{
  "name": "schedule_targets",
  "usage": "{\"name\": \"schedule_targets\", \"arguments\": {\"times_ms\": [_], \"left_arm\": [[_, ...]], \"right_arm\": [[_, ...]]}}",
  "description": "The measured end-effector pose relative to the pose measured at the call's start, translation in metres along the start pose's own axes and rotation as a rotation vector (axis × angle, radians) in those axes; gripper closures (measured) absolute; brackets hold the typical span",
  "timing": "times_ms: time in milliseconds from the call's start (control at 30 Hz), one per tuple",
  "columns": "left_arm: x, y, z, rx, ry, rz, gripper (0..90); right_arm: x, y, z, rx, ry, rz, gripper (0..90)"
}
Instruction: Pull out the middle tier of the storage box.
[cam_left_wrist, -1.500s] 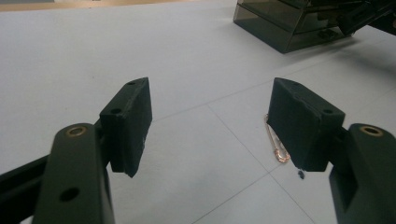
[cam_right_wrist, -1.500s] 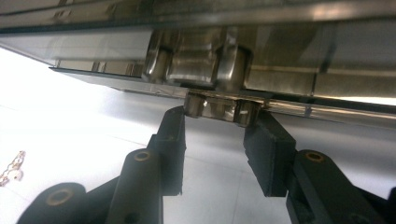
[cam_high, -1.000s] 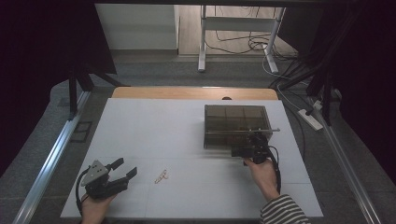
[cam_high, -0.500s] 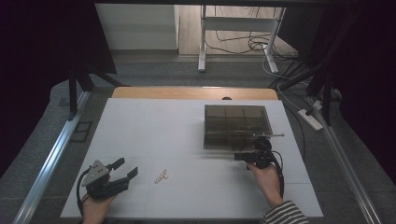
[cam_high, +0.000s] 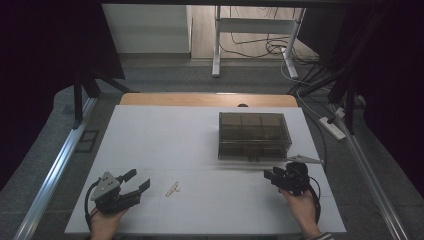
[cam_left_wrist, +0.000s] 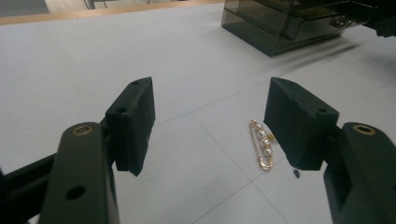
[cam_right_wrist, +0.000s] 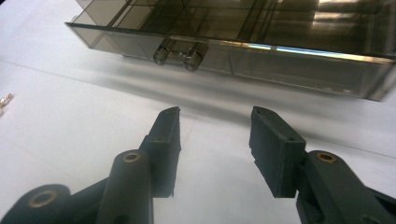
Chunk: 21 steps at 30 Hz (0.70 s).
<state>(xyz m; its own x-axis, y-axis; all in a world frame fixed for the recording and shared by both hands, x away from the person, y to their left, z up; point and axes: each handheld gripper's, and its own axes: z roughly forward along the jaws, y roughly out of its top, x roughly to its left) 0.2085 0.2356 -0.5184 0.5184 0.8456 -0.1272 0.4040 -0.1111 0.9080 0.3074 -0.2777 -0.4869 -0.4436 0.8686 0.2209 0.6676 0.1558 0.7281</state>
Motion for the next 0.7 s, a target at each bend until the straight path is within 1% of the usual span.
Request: {"name": "schedule_targets", "arguments": {"times_ms": [67, 167, 200, 267, 300, 467, 500, 533, 567, 600, 700], "left_arm": [[-0.003, 0.001, 0.001, 0.0, -0.004, 0.004, 34.5], [-0.006, 0.002, 0.003, 0.004, -0.01, 0.007, 35.0], [-0.006, 0.002, 0.003, 0.003, -0.011, 0.005, 35.0], [-0.007, 0.003, 0.004, 0.004, -0.015, 0.005, 35.4], [-0.008, 0.003, 0.004, 0.004, -0.016, 0.003, 35.4], [-0.012, 0.006, 0.009, 0.008, -0.028, 0.004, 35.8], [-0.012, 0.006, 0.009, 0.008, -0.028, 0.004, 35.9], [-0.013, 0.006, 0.01, 0.009, -0.031, 0.005, 35.9], [-0.014, 0.007, 0.011, 0.011, -0.033, 0.006, 36.1], [-0.014, 0.007, 0.012, 0.011, -0.034, 0.007, 36.1], [-0.017, 0.009, 0.014, 0.013, -0.038, 0.005, 36.7]], "right_arm": [[-0.002, -0.005, -0.006, -0.02, -0.008, -0.024, 50.9], [-0.007, -0.015, -0.017, -0.075, -0.017, -0.077, 48.3], [-0.007, -0.015, -0.017, -0.075, -0.017, -0.077, 48.3], [-0.01, -0.022, -0.022, -0.11, -0.02, -0.101, 46.0], [-0.01, -0.022, -0.022, -0.11, -0.02, -0.101, 46.0], [-0.015, -0.032, -0.032, -0.193, -0.045, -0.145, 39.3], [-0.015, -0.032, -0.032, -0.193, -0.045, -0.145, 39.3], [-0.016, -0.034, -0.034, -0.204, -0.052, -0.145, 38.3], [-0.02, -0.037, -0.038, -0.228, -0.059, -0.138, 37.6], [-0.02, -0.037, -0.038, -0.228, -0.059, -0.138, 37.6], [-0.027, -0.044, -0.044, -0.251, -0.07, -0.122, 36.6]]}}
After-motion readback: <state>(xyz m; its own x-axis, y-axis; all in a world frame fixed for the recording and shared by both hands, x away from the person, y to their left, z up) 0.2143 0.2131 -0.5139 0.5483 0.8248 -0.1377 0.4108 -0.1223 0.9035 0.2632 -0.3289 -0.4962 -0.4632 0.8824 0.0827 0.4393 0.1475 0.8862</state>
